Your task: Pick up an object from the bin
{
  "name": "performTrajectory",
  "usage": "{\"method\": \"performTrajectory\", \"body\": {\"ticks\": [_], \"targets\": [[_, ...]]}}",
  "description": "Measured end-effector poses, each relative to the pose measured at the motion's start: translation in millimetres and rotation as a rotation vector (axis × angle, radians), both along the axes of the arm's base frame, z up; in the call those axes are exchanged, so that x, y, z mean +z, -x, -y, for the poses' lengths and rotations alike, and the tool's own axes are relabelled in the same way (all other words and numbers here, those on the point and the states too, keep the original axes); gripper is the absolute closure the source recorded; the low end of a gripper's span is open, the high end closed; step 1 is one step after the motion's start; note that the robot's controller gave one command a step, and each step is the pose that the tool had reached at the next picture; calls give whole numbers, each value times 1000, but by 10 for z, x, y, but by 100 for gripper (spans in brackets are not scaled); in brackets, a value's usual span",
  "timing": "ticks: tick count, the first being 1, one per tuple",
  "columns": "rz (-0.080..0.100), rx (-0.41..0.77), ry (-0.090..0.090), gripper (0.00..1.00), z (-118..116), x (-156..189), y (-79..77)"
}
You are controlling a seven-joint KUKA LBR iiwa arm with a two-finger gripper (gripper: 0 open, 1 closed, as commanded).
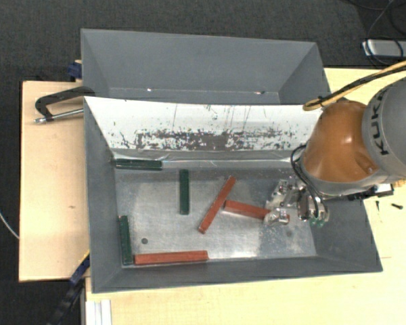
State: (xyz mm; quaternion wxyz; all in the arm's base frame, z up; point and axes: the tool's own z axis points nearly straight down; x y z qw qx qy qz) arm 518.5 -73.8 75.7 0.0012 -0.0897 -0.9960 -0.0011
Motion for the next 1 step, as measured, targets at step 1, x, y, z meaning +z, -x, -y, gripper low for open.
{"method": "performTrajectory", "body": {"ticks": [1], "targets": [[13,-43,3,100,114,1657,2]]}}
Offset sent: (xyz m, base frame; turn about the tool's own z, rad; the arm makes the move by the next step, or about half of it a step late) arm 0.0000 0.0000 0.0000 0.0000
